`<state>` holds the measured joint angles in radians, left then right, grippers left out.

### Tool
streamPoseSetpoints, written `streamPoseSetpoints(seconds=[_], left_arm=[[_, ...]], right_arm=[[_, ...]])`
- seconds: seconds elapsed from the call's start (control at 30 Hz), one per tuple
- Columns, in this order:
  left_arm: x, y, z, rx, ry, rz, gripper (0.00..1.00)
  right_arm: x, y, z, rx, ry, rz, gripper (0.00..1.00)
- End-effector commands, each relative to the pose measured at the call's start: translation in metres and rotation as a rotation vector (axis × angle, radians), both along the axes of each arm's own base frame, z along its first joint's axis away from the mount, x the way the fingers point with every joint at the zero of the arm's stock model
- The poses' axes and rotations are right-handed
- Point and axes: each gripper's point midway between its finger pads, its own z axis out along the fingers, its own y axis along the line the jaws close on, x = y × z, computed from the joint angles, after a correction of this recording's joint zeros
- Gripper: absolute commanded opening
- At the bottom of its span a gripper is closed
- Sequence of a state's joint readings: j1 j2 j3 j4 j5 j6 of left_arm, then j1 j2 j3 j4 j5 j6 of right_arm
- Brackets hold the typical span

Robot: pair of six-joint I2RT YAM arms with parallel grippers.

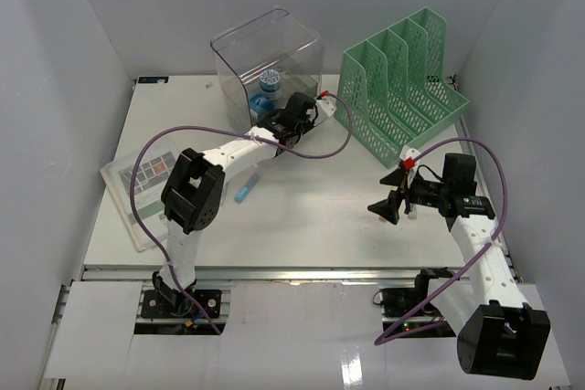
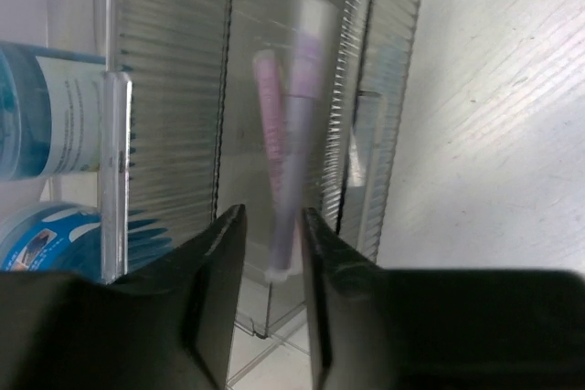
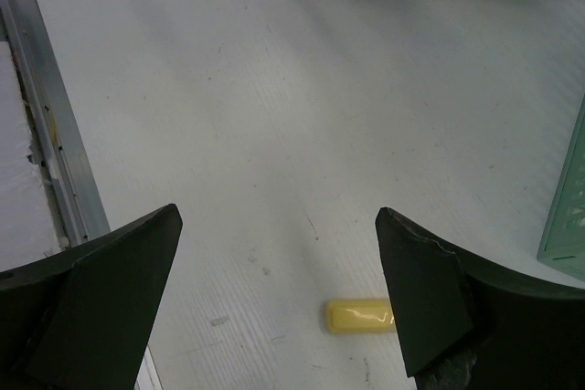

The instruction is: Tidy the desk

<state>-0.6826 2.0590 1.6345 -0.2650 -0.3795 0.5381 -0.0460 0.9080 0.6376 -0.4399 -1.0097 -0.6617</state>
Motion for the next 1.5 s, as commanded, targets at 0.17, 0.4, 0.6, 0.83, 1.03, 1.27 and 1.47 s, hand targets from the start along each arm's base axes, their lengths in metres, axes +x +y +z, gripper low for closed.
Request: streamPoseSetpoints(seconds=[0.17, 0.4, 0.6, 0.83, 1.03, 1.27, 1.47], left_arm=[[-0.026, -0.037, 0.086, -0.245, -0.059, -0.060, 0.54], [-0.085, -0.071, 0.083, -0.524, 0.163, -0.165, 0.32], [-0.093, -0.075, 0.019, -0.489, 0.289, -0.146, 0.13], [-0.043, -0.045, -0.022, -0.330, 0.203, 0.012, 0.17], [-0.004, -0.022, -0.024, -0.276, 0.120, 0.123, 0.38], [0.023, -0.006, -0.005, -0.229, 0.008, 0.211, 0.68], [0.032, 0.008, -0.003, -0.216, -0.009, 0.254, 0.74]], right_arm=[[-0.004, 0.002, 0.005, 0.018, -0.014, 0.021, 0.93], [-0.003, 0.001, 0.003, 0.012, -0.010, 0.017, 0.94], [-0.001, 0.000, 0.000, 0.006, -0.001, 0.011, 0.94], [0.000, -0.001, -0.003, -0.002, 0.003, 0.004, 0.94], [0.000, -0.001, -0.005, -0.002, 0.010, 0.006, 0.94], [0.000, -0.001, -0.005, -0.004, 0.012, 0.005, 0.94], [0.001, -0.001, -0.006, -0.005, 0.014, 0.003, 0.94]])
